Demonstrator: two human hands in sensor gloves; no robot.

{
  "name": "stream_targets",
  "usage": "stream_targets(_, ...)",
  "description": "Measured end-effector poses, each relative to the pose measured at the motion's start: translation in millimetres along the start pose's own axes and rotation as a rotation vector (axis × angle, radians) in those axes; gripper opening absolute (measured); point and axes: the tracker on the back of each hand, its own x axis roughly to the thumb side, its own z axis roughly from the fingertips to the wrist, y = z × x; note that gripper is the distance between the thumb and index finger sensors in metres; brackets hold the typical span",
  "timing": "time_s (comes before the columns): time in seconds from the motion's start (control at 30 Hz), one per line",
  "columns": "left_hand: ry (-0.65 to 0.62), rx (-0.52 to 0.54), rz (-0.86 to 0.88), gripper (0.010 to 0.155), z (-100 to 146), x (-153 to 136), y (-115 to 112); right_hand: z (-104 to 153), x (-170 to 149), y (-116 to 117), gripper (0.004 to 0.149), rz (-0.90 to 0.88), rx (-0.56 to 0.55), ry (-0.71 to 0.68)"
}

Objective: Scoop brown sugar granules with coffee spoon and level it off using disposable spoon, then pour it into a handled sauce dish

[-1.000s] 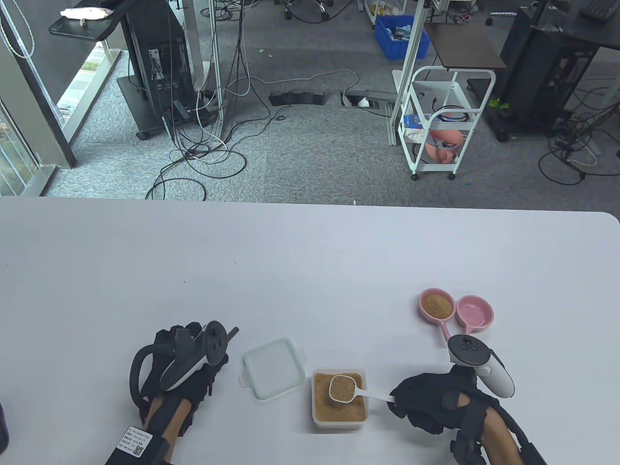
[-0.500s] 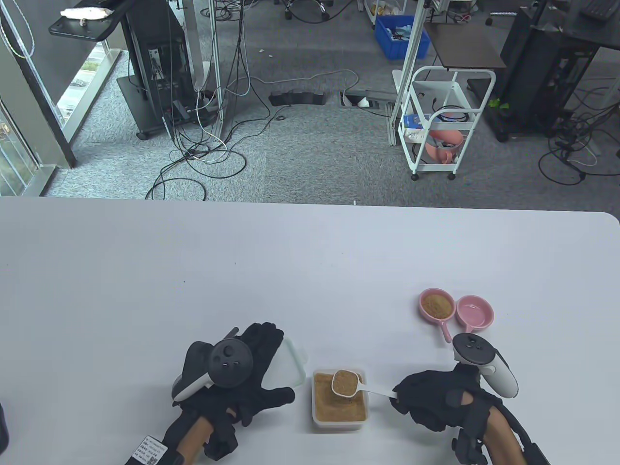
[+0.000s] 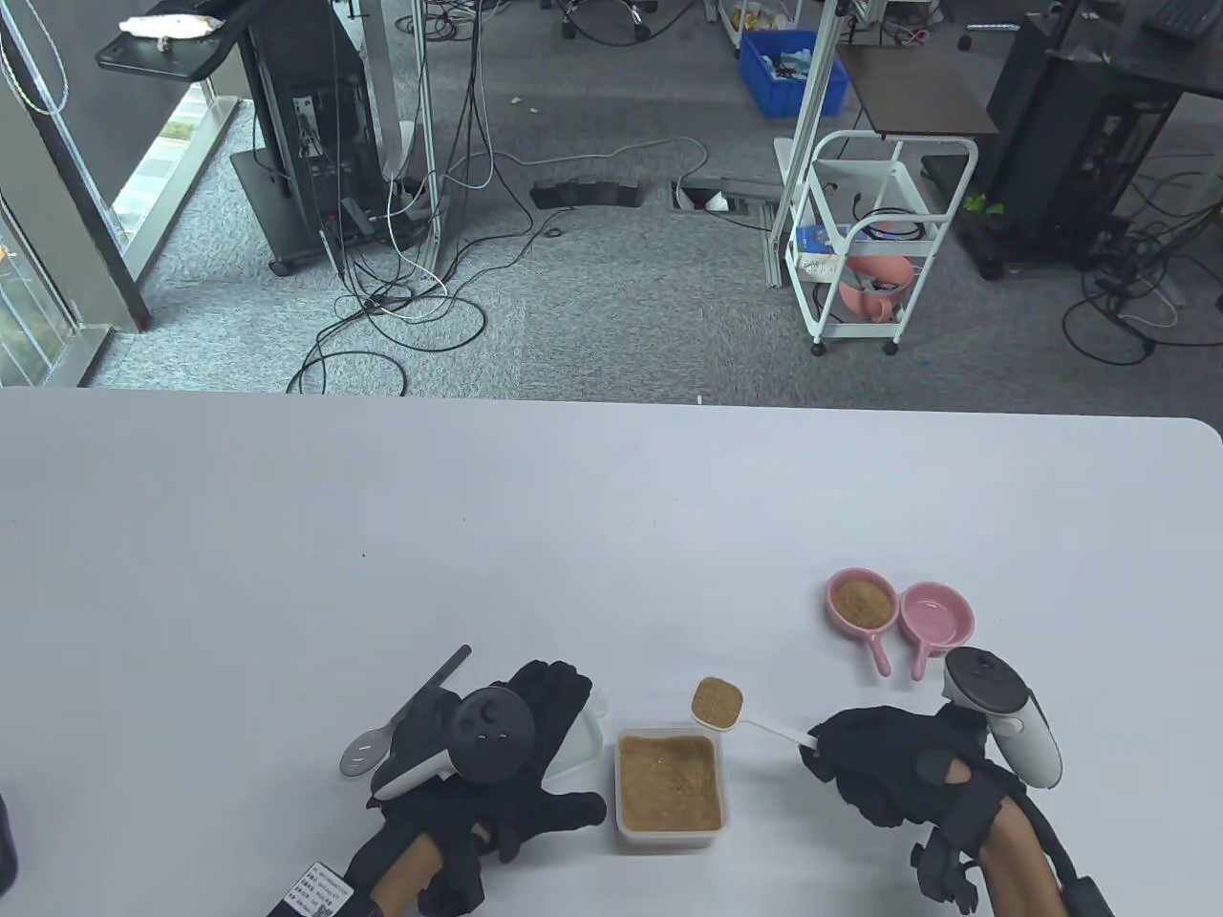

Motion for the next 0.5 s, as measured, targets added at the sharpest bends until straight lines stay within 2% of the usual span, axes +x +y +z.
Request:
stream_targets(0.33, 0.019, -0.019, -0.020, 0.110, -0.6, -0.9, -0.1, 31.8, -12.2, -47.7, 0.043, -0.172, -0.287, 0.011)
stream_targets(0.5, 0.024, -0.026, -0.024, 0.109, -0.8, -0.6, -0.3, 52.3, -23.7, -71.2, 0.044, -0.269, -0.483, 0.023)
